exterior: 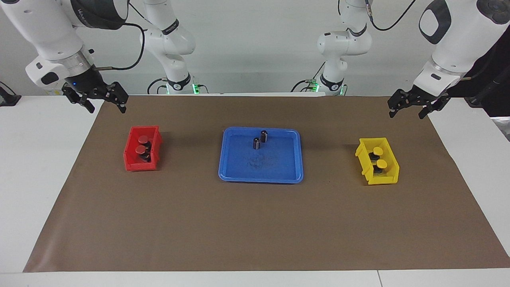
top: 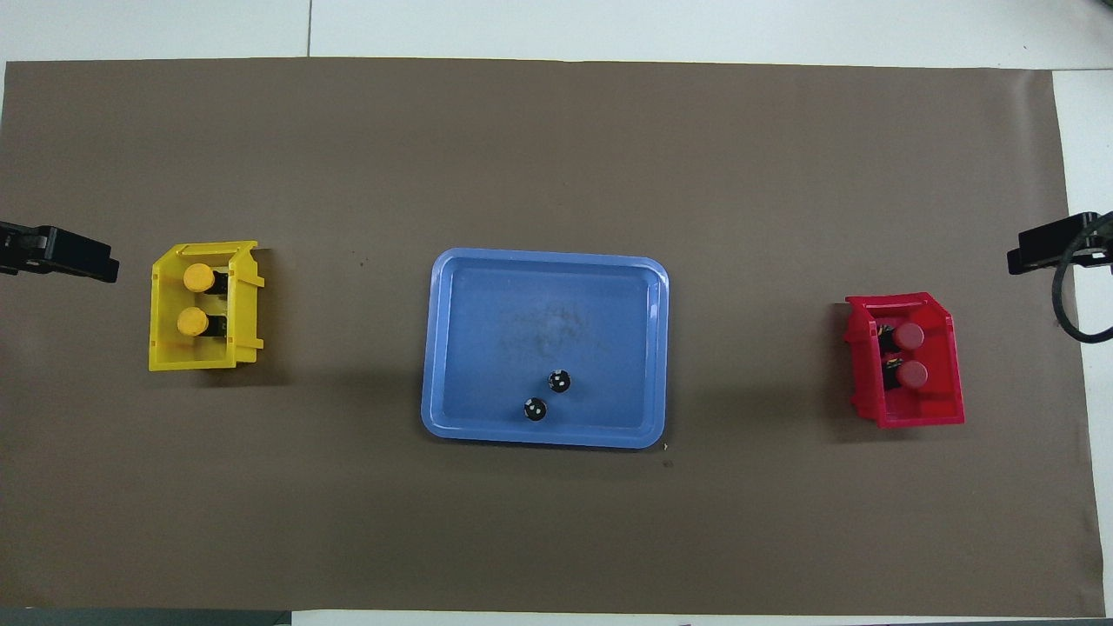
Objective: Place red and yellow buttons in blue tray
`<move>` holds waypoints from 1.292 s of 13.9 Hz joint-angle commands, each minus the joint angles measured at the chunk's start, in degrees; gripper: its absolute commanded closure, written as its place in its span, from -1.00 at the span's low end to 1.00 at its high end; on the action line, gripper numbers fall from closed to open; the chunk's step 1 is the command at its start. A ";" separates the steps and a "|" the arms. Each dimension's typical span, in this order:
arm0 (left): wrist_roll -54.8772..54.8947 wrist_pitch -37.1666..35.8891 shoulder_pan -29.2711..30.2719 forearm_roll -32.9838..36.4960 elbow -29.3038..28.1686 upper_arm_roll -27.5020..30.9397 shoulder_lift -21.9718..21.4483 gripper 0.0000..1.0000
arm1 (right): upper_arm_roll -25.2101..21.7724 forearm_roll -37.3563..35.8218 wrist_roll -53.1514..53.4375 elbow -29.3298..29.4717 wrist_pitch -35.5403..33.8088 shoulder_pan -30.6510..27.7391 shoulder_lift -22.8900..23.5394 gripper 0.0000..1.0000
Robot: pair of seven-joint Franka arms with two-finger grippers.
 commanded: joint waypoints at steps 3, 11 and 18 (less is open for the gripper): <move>0.73 0.36 0.15 0.20 -1.64 -0.09 -1.58 -1.00 | 0.06 0.06 1.00 0.69 -1.31 0.18 0.00 -1.00; 0.73 0.36 0.15 0.20 -1.64 -0.09 -1.58 -1.00 | 0.06 -0.12 0.39 -0.54 0.44 0.44 -0.44 -1.00; 0.73 0.36 0.15 0.20 -1.64 -0.09 -1.58 -1.00 | 0.24 0.59 0.13 -22.15 19.16 0.53 -5.71 -0.86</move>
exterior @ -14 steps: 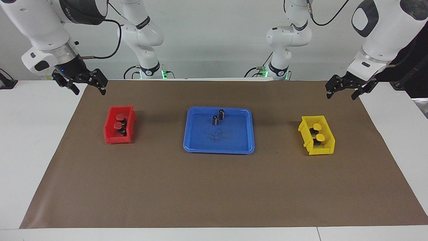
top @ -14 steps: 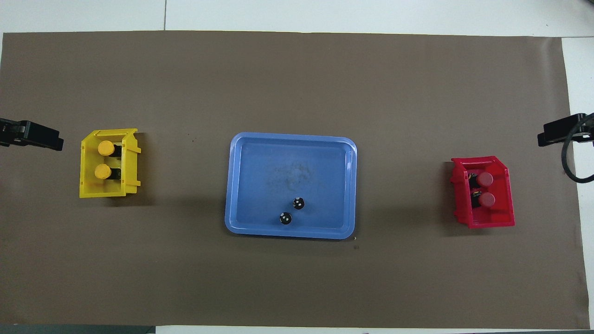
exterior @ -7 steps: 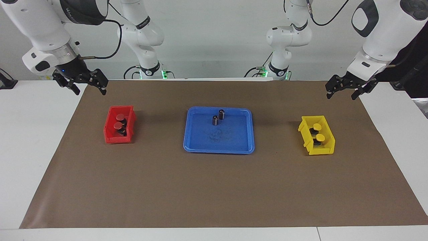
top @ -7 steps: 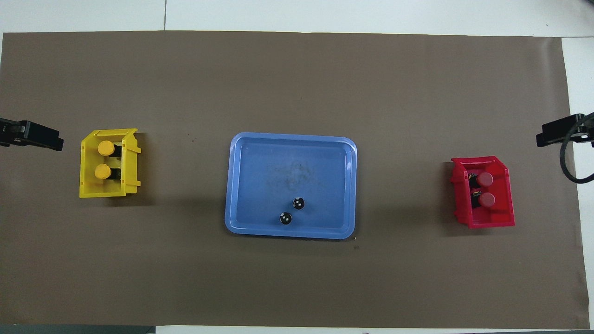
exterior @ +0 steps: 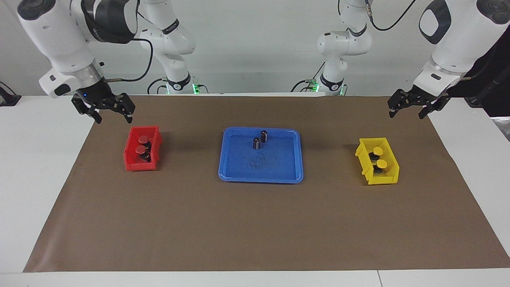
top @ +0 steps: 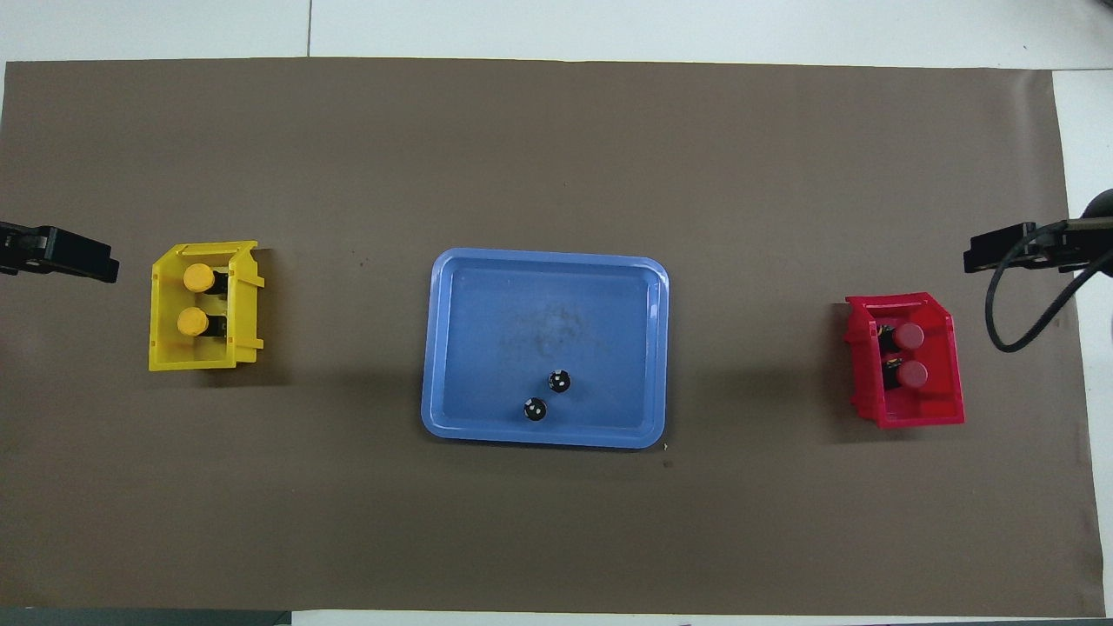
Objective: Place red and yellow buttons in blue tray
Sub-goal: 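Reach the right gripper down into the red holder and grasp a red button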
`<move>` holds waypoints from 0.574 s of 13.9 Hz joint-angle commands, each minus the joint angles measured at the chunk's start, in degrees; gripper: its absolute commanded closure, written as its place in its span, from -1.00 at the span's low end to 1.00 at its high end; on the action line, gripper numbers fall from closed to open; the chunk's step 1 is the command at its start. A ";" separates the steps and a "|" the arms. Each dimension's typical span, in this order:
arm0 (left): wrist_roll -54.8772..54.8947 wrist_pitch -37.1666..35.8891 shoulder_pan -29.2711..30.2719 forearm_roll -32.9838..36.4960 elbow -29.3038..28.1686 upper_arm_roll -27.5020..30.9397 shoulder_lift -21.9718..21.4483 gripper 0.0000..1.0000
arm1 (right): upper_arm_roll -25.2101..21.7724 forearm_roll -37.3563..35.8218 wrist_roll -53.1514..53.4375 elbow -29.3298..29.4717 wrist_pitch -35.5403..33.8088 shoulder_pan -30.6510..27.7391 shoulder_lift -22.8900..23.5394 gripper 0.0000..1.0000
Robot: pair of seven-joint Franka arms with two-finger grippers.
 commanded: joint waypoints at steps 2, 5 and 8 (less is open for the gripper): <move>0.73 0.36 0.15 0.20 -1.64 -0.09 -1.58 -1.00 | 0.04 1.29 -0.57 -9.48 7.60 -0.50 -0.50 -0.70; 0.73 0.36 0.15 0.20 -1.64 -0.09 -1.58 -1.00 | -0.05 1.29 -2.33 -16.69 16.75 -0.41 -0.23 -0.58; 0.73 0.36 0.15 0.20 -1.64 -0.09 -1.58 -1.00 | -0.05 1.29 -5.49 -21.26 23.08 -2.07 1.17 -0.51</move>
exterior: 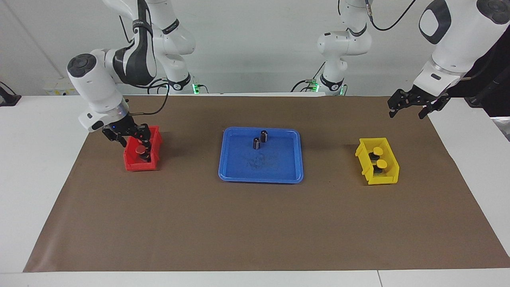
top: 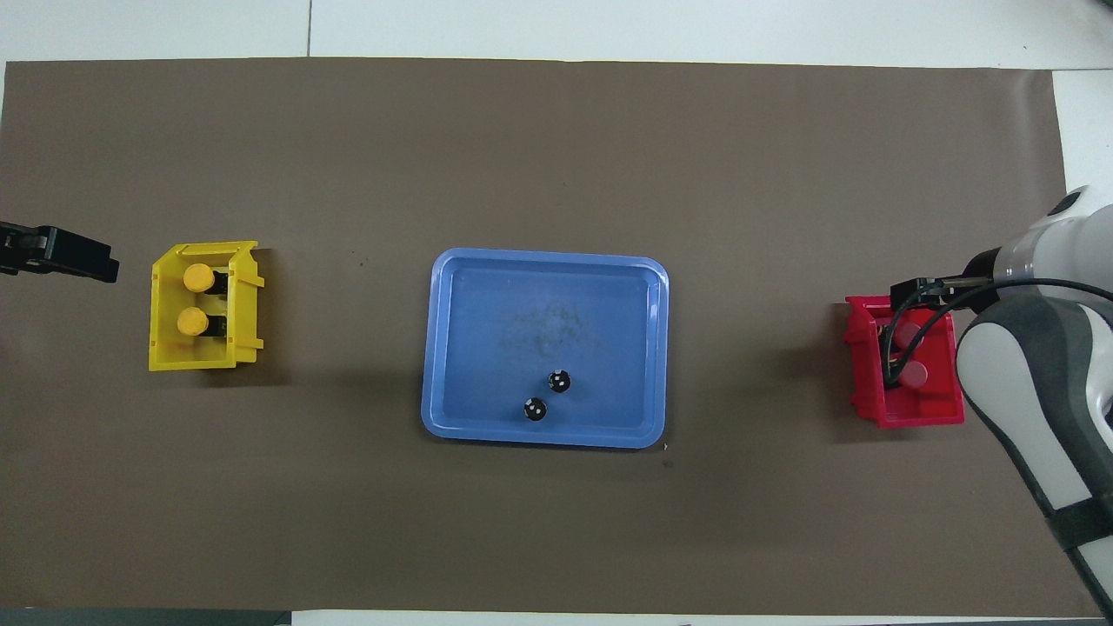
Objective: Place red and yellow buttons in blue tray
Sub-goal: 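Reach the right gripper down into the red holder and grasp a red button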
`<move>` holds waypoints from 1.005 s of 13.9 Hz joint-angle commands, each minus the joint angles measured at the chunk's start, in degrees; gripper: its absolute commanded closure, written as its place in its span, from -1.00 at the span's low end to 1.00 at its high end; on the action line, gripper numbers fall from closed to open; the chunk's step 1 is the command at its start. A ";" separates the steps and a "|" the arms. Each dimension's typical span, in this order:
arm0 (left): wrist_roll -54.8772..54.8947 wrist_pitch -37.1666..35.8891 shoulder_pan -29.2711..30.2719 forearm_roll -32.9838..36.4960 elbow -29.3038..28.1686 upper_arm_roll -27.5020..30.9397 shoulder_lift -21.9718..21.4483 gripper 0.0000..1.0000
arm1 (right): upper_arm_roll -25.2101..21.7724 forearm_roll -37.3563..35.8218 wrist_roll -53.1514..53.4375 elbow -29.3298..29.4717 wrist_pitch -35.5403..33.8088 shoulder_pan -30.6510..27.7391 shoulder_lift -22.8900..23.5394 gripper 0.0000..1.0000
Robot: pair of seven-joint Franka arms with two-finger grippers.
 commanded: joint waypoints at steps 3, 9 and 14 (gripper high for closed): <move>0.73 0.36 0.15 0.20 -1.64 -0.09 -1.58 -1.00 | 0.15 0.84 -3.06 -5.68 7.16 -1.59 0.55 -0.47; 0.73 0.36 0.15 0.20 -1.64 -0.09 -1.58 -1.00 | 0.15 0.84 -3.06 -8.32 9.62 -1.59 0.20 -0.39; 0.73 0.36 0.24 0.20 -1.64 -0.09 -1.58 -1.00 | 0.06 0.84 -3.32 -9.03 9.72 -1.86 -0.06 -0.35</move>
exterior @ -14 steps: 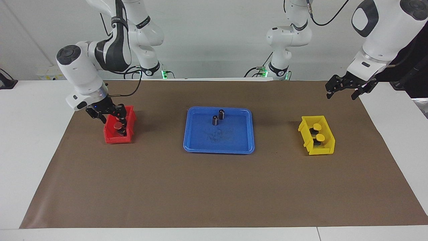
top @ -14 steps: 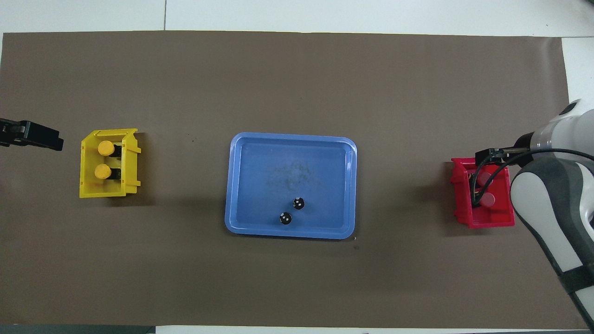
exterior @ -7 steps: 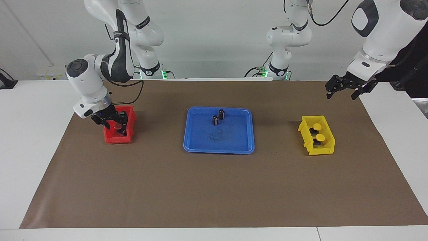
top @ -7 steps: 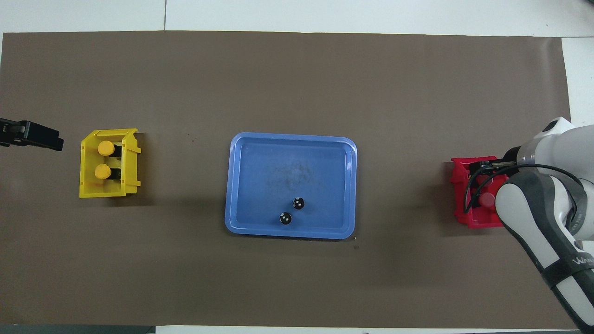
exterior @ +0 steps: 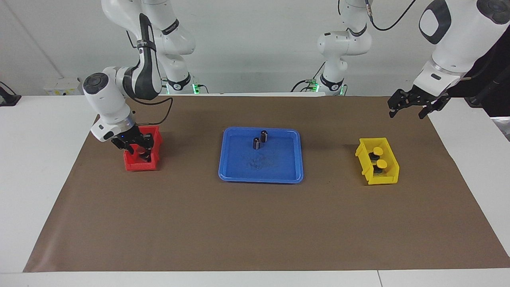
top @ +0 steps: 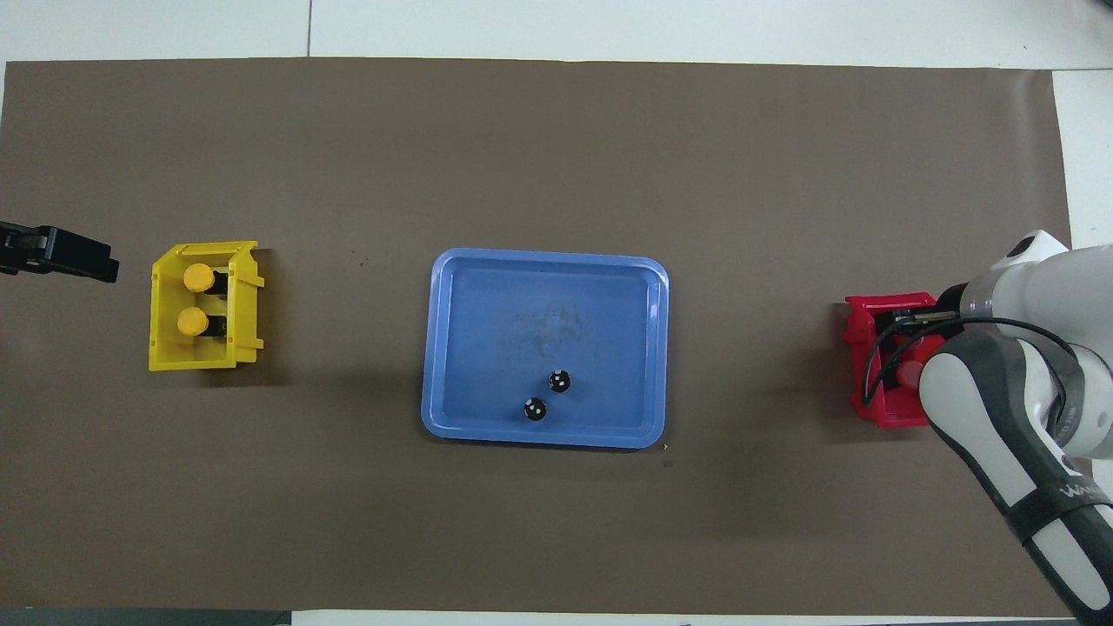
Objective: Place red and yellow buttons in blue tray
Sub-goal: 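Reach the right gripper down into the red holder and grasp a red button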
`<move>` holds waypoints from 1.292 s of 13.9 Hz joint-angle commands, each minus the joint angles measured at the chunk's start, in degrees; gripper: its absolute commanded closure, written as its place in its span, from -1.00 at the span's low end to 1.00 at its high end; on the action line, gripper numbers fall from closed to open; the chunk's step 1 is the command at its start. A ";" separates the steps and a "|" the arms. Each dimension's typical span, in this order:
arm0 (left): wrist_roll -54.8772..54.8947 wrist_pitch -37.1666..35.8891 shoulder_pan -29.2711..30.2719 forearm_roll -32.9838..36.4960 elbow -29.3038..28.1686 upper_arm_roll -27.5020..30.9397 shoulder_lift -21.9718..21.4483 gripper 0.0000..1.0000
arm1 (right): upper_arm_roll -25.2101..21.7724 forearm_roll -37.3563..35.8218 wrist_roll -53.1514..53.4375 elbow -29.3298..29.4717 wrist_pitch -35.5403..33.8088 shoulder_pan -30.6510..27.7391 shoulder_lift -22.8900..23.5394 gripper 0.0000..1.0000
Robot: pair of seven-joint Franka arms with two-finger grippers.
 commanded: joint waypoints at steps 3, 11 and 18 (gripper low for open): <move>0.73 0.36 0.15 0.20 -1.64 -0.09 -1.58 -1.00 | 0.35 0.83 -3.17 -1.93 1.17 -1.57 -1.31 -0.32; 0.73 0.36 0.24 0.20 -1.64 -0.09 -1.58 -1.00 | 0.35 0.74 -3.26 -2.11 0.73 -1.31 -1.58 0.56; 0.73 0.36 0.15 0.20 -1.64 -0.09 -1.58 -1.00 | 0.62 0.66 5.56 33.96 -32.71 6.57 8.51 0.57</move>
